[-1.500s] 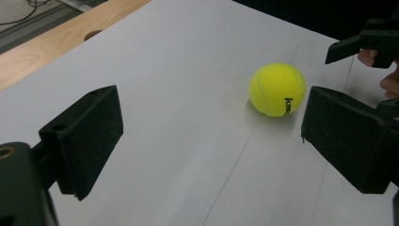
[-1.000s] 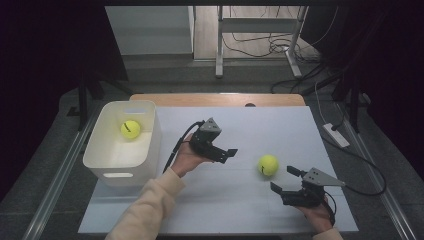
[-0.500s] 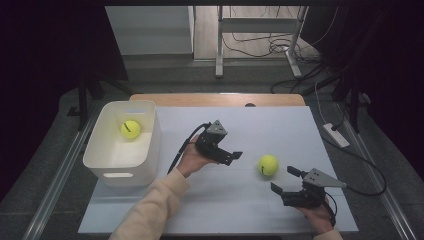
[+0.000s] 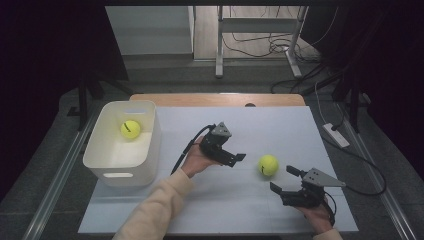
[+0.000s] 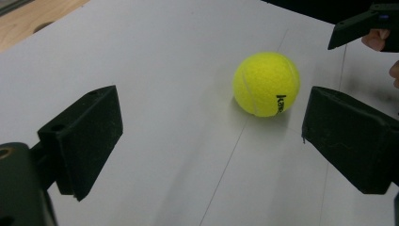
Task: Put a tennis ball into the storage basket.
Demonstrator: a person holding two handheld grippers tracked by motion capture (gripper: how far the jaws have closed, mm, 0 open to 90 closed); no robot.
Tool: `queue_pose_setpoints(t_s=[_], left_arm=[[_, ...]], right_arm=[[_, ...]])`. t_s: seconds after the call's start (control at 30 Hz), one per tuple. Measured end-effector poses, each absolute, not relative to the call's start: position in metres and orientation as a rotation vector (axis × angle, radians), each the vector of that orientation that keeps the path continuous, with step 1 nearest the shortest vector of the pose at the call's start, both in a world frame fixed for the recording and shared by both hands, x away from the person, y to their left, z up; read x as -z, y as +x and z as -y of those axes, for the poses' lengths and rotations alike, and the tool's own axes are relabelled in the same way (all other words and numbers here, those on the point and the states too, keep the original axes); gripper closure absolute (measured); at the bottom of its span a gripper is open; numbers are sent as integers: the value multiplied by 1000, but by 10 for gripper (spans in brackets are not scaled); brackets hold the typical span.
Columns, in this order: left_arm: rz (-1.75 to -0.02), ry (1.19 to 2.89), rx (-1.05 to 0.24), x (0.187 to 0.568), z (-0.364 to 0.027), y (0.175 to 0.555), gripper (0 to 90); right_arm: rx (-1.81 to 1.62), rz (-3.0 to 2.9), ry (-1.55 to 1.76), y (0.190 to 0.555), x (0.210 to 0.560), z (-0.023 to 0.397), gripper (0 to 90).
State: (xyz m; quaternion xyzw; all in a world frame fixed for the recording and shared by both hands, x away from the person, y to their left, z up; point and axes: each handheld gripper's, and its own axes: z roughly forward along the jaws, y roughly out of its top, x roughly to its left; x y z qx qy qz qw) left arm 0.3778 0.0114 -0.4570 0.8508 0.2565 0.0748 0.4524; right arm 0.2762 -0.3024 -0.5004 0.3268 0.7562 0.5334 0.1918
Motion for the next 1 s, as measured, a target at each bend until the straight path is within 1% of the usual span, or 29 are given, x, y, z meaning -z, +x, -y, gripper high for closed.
queue_pose_setpoints(t_s=[1.0], left_arm=[[-576,2133,-126,475,17,385,62]], right_arm=[[-1511,-2112,917,276,498,302,97]])
